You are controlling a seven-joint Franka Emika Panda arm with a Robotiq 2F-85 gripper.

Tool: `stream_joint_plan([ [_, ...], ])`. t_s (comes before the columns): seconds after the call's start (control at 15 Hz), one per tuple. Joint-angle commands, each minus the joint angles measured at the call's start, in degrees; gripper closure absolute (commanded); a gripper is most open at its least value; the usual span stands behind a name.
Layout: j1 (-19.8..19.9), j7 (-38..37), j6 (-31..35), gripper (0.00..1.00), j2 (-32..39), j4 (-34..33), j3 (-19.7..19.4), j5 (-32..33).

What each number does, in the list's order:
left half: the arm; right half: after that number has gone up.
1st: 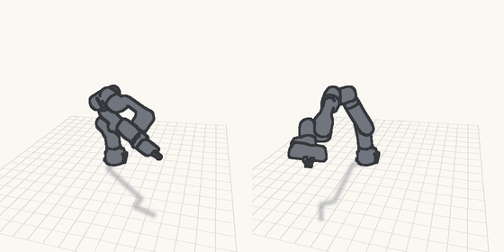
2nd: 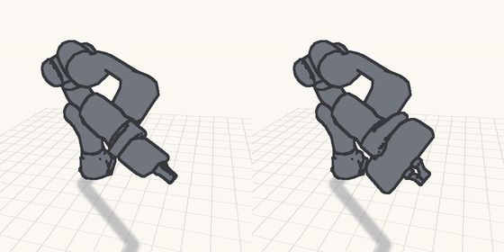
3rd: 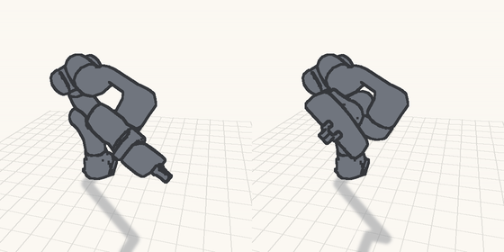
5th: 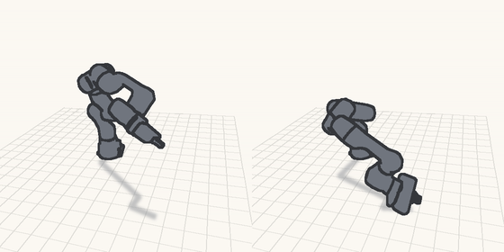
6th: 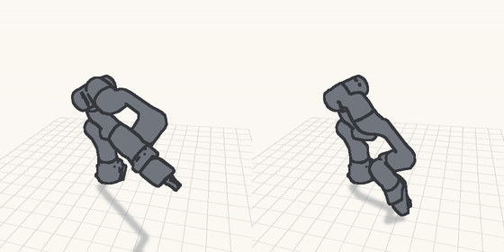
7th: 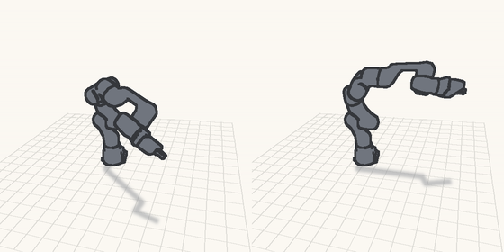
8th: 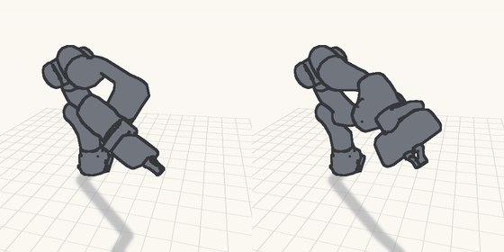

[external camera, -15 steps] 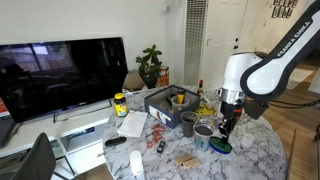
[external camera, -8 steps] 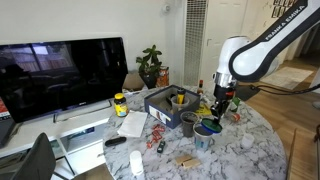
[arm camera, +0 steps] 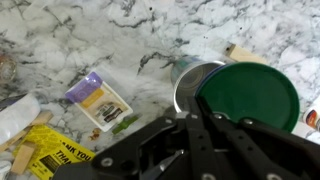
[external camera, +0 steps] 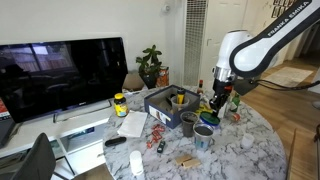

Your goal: Put the green lid on top of the blue lid then stack them up together

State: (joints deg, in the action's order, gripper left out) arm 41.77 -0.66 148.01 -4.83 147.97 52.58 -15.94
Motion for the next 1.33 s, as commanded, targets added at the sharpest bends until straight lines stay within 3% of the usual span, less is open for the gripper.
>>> stream_joint_plan([
  [0.0,-14.0,-5.9,-0.6,0.99,0.9,-2.6,-15.3,7.0],
  [0.27,-28.0,-13.1,-1.1,0.99,4.9,-6.5,-29.3,15.6],
  [0.47,-35.1,-17.4,-1.6,0.99,8.5,-9.5,-35.7,19.5],
  [0.87,-43.5,-26.0,-3.0,0.99,15.0,-16.0,-45.2,27.3],
  [1.27,-48.0,-28.3,-6.3,0.99,19.7,-20.6,-49.7,27.9],
])
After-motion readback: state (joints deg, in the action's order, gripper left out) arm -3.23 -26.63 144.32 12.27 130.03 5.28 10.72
